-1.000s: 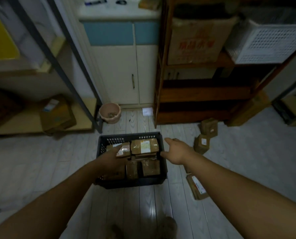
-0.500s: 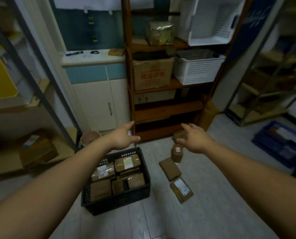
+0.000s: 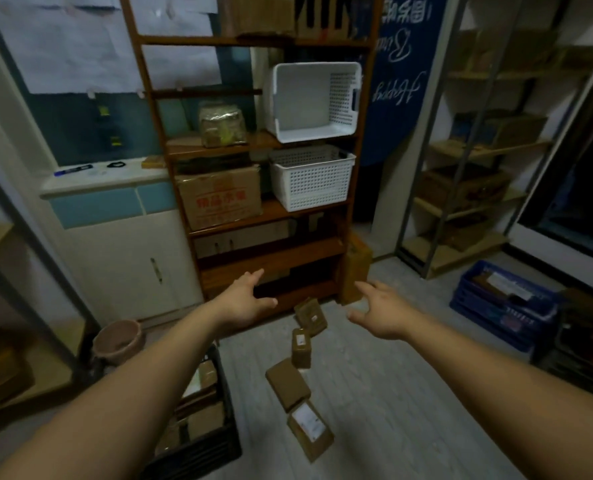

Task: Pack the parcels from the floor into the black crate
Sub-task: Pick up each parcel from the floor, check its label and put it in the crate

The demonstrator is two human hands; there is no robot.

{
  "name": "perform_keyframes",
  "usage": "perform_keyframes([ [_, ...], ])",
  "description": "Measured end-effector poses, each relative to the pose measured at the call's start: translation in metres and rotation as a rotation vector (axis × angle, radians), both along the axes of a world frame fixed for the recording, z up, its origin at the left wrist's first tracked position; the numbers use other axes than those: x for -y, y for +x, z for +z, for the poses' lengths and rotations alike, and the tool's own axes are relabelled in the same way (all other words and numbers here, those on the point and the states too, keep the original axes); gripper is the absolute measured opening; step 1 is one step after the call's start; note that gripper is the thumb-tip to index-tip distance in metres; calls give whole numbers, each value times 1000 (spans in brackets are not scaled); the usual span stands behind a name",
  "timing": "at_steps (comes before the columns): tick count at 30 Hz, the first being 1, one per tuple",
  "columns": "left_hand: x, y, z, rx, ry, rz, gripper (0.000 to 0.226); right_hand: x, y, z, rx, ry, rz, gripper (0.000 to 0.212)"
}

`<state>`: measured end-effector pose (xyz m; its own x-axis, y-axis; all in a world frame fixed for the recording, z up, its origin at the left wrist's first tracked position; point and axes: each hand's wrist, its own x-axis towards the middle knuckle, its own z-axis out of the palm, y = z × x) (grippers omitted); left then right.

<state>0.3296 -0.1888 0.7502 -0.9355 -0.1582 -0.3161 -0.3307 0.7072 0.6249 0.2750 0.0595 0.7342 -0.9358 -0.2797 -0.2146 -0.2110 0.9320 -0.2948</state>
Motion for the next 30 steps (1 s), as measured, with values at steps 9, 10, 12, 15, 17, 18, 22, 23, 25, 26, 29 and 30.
perform_keyframes([
  [9,-39,-48,-51,93,-18,57,79,-31,-73,-28,130,-27,57,77],
  [10,-36,-58,-57,97,-6,67,79,-26,-85,-34,154,-40,58,77],
  [12,-28,-80,-69,106,21,75,78,-16,-109,-48,195,-50,66,77],
  [15,-12,-126,-91,119,31,77,77,0,-149,-72,241,-31,84,78],
  [17,-1,-163,-107,129,52,103,77,9,-181,-84,270,-26,80,78],
  [18,4,-181,-116,135,69,120,77,13,-197,-90,288,-26,80,78],
  [22,16,-238,-145,208,77,140,75,20,-258,-112,350,-5,88,79],
  [23,19,-250,-151,230,83,142,75,22,-271,-118,360,-2,83,79],
  [25,26,-270,-165,261,109,159,75,25,-297,-131,381,-3,74,78],
  [26,28,-277,-173,274,131,175,76,27,-309,-139,399,-6,85,78],
  [29,32,-294,-202,299,176,263,77,36,-347,-172,467,-1,167,77],
  [30,33,-299,-213,311,187,297,77,41,-360,-186,493,5,194,76],
])
